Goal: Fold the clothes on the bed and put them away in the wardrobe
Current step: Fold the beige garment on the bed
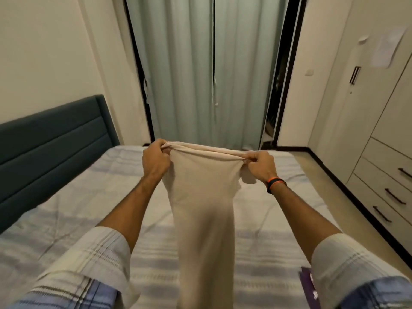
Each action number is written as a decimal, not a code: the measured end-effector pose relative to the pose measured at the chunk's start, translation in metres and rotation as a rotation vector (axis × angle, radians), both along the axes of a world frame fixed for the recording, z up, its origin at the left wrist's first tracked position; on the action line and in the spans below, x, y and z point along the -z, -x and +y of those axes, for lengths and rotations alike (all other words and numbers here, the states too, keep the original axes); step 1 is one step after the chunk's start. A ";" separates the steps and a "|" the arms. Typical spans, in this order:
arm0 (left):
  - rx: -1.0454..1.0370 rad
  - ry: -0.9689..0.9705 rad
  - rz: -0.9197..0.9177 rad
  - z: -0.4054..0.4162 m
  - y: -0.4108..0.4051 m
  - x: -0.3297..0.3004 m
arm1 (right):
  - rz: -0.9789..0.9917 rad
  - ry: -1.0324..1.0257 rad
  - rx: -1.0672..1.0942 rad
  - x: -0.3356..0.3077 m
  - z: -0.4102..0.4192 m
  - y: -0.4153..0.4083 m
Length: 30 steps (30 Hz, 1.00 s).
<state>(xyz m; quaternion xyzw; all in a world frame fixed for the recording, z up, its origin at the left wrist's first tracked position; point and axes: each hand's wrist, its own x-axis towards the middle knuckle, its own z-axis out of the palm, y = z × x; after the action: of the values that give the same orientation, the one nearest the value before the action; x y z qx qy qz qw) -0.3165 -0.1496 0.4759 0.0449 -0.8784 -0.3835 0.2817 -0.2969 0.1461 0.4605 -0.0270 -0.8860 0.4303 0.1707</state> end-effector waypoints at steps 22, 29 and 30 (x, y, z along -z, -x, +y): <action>0.442 0.140 -0.090 -0.015 -0.193 0.137 | -0.201 -0.163 -0.096 0.113 0.020 -0.180; 0.513 0.221 -0.520 -0.037 -0.319 0.266 | -0.540 -0.336 -0.156 0.245 0.000 -0.285; 0.521 0.232 -0.563 -0.041 -0.331 0.276 | -0.581 -0.327 -0.147 0.258 -0.002 -0.298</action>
<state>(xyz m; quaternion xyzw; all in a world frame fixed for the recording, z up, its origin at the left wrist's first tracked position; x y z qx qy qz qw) 0.0147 -0.1902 0.1997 -0.1080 -0.9407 -0.3130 -0.0736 0.0010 0.1438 0.2027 -0.0566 -0.9545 0.2679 -0.1182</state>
